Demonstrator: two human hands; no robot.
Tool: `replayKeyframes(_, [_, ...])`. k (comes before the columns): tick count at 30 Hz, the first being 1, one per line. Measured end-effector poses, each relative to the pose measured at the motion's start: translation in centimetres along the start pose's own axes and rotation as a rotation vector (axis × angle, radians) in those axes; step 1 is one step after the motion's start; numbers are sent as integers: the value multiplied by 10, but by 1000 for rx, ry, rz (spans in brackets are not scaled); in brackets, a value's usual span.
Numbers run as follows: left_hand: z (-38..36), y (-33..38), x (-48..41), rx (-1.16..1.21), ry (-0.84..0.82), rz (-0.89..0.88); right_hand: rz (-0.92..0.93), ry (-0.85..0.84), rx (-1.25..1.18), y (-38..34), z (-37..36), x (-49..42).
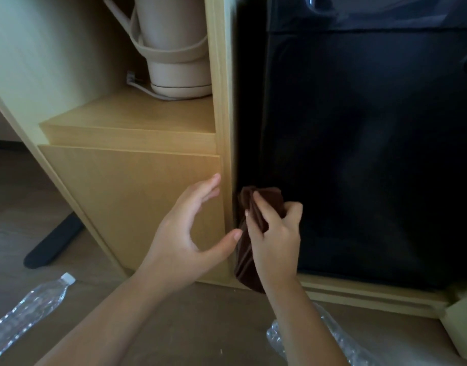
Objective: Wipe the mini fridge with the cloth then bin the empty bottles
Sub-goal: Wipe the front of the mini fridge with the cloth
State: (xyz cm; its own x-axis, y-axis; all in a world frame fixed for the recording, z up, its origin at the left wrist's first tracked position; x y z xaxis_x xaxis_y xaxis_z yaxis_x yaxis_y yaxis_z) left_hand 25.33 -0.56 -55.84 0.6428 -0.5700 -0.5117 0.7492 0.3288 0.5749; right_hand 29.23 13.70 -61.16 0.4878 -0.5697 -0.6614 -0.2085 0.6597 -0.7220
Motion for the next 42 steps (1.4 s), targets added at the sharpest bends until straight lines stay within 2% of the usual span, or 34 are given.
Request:
replayKeyframes(4, [-5, -4, -2, 14, 10, 23, 61, 124, -89, -19, 13, -42])
replayKeyframes(7, [-11, -6, -3, -11, 5, 14, 90, 68, -33, -18, 13, -41])
replayKeyframes(12, [-26, -14, 2, -3, -49, 52, 38, -64, 24, 27, 0, 8])
replayKeyframes(20, [-49, -22, 6, 11, -177, 171, -235, -183, -5, 85, -20, 66])
replayKeyframes(22, [-55, -22, 6, 15, -199, 192, -247, -216, 2, 84, -16, 68])
replayKeyframes(24, [-63, -22, 6, 21, -227, 217, -182, -116, -48, 75, 2, 56])
replayKeyframes(27, [-73, -26, 4, 5, -238, 233, -47, 211, -127, 60, 49, 10])
replayKeyframes(29, [-81, -28, -1, 3, -241, 258, 71, 296, -115, 52, 71, -15])
replayKeyframes(32, [-90, -27, -9, 37, -220, 290, 61, 205, -57, 50, 63, -13])
replayKeyframes(35, [-97, -22, -14, 26, -216, 260, 2, -73, 14, 63, 37, 18])
replayKeyframes(37, [-97, -19, -15, 23, -222, 246, -21, -190, 64, 71, 31, 33])
replayKeyframes(39, [-95, -18, -16, 39, -224, 238, -21, -183, 61, 71, 35, 34])
replayKeyframes(42, [-88, -18, -18, 42, -219, 223, 30, 5, -57, 56, 45, 9])
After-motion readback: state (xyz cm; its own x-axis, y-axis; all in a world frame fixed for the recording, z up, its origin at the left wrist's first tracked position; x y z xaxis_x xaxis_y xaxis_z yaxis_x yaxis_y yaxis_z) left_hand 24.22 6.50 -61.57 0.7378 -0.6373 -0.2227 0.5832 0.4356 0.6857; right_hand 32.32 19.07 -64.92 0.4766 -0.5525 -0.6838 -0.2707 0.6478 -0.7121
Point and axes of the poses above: each hand's wrist, its own x-axis away from the middle knuckle, its own z-axis out of the back of the hand, y = z × x, the point moved 4 cm from there along -x, towards the middle knuckle, and after that the axes turned 14 degrees about -x, right-handed, at the moved point
